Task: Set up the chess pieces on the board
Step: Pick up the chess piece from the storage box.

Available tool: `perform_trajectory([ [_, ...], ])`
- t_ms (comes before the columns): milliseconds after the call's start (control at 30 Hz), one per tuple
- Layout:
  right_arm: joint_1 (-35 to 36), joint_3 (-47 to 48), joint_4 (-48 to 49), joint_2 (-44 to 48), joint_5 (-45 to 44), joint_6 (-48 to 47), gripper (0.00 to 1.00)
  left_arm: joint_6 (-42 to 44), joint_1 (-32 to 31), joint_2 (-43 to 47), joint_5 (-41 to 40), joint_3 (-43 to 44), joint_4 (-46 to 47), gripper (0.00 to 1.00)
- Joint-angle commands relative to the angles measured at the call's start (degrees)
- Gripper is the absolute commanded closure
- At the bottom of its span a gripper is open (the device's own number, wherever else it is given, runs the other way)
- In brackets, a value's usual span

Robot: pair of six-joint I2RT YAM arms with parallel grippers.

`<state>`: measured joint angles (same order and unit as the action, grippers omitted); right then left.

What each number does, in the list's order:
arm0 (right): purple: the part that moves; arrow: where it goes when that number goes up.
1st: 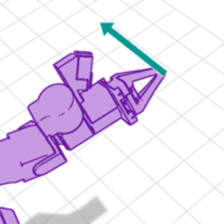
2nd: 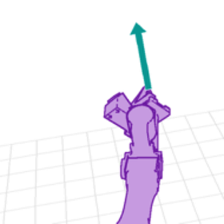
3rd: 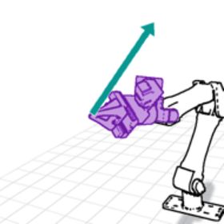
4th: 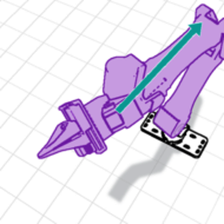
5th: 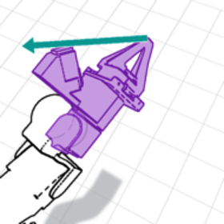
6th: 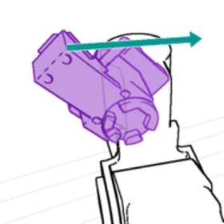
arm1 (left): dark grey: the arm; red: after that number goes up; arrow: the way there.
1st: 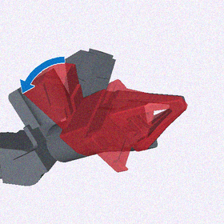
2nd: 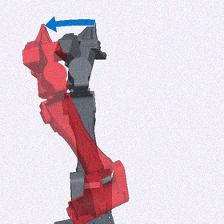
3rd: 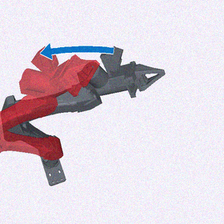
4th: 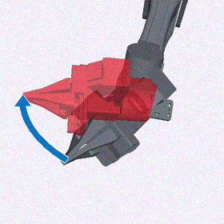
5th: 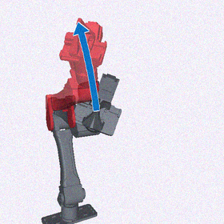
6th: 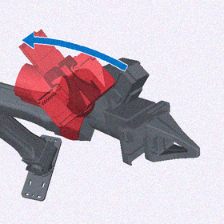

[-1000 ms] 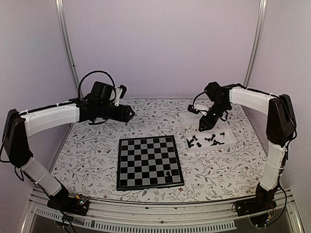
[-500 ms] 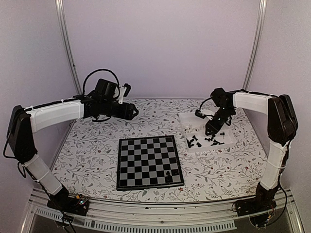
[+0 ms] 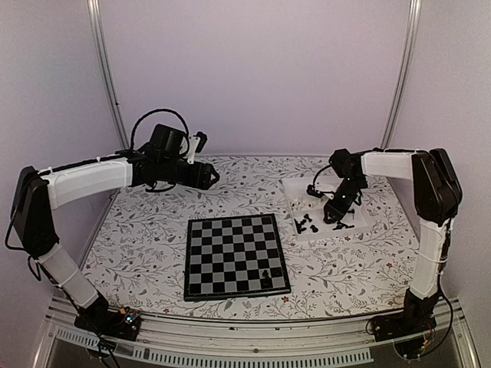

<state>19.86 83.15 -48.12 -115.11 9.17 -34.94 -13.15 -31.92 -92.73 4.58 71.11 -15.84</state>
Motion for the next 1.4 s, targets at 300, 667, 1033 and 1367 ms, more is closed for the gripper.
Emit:
perform_trajectory([
  [300, 0.2, -0.4, -0.2, -3.4, -1.5, -0.8, 0.71, -0.4, -0.1, 0.1, 0.9, -0.1, 0.2, 0.25],
  [667, 0.2, -2.0, 1.4, -3.1, -1.3, 0.3, 0.86, -1.2, -0.5, -0.7, 2.1, -0.1, 1.5, 0.25],
  [1033, 0.5, -2.1, 5.2, 14.4, 25.9, 0.2, 0.91, -11.1, -3.0, -4.6, 18.2, 1.1, 15.8, 0.28],
  [1367, 8.3, 0.4, 3.8, 16.3, 35.3, -1.4, 0.91, -16.9, -8.9, -13.2, 34.4, 7.6, 27.5, 0.31],
])
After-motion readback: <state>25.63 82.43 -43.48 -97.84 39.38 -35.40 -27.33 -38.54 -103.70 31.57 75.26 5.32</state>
